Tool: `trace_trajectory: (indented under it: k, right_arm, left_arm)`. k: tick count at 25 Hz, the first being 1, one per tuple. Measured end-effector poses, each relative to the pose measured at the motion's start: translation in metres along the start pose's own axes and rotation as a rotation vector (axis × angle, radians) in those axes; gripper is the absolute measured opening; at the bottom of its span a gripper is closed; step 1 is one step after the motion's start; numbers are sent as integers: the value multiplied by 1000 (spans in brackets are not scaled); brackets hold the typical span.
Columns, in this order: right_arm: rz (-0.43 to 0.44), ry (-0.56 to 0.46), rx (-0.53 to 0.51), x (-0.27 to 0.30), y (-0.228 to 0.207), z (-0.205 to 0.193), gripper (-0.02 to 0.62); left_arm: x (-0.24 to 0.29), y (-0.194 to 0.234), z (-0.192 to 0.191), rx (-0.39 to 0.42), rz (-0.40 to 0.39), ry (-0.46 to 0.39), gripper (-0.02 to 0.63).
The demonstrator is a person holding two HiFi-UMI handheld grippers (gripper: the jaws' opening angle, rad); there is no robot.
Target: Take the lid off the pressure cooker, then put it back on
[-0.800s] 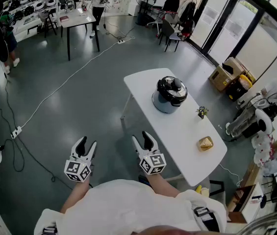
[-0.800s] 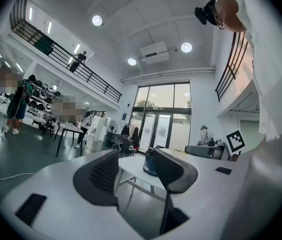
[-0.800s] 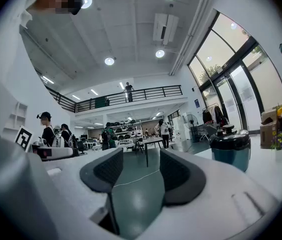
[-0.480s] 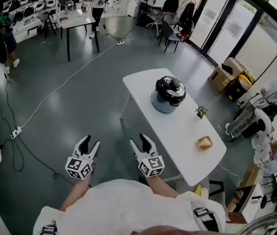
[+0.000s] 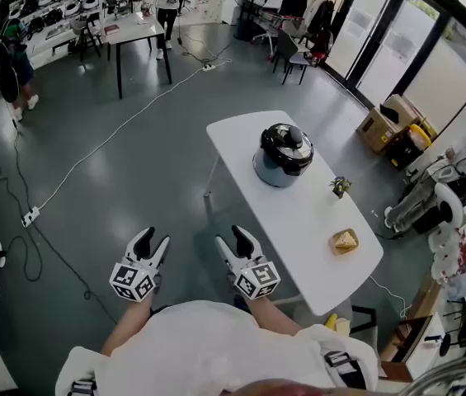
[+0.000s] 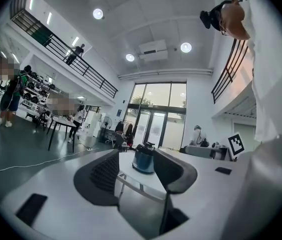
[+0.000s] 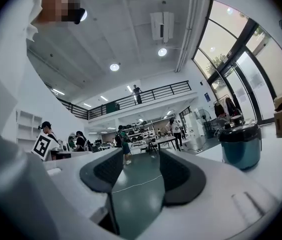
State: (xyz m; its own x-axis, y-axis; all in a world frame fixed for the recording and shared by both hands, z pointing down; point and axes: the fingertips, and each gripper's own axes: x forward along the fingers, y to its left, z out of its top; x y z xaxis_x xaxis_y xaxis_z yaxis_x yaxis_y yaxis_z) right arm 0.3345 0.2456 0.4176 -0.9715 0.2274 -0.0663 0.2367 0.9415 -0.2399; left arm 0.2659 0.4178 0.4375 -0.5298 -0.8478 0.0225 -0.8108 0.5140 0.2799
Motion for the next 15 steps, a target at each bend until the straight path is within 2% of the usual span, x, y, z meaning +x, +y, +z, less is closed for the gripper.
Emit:
trace_trajectory:
  k: [4,10,15]
  right_arm:
    - [21,16,-16,-13,-3,-17,233]
    - [12,44,8,-20,-10,-35,233]
    - [-5,71,40,-3,-28,-46,233]
  left_arm:
    - [-3,-13,-28,-21,12,37,201]
    - [-13,-16,-33,16,35,67,201]
    - [14,-3,-35,-41,21,64,196]
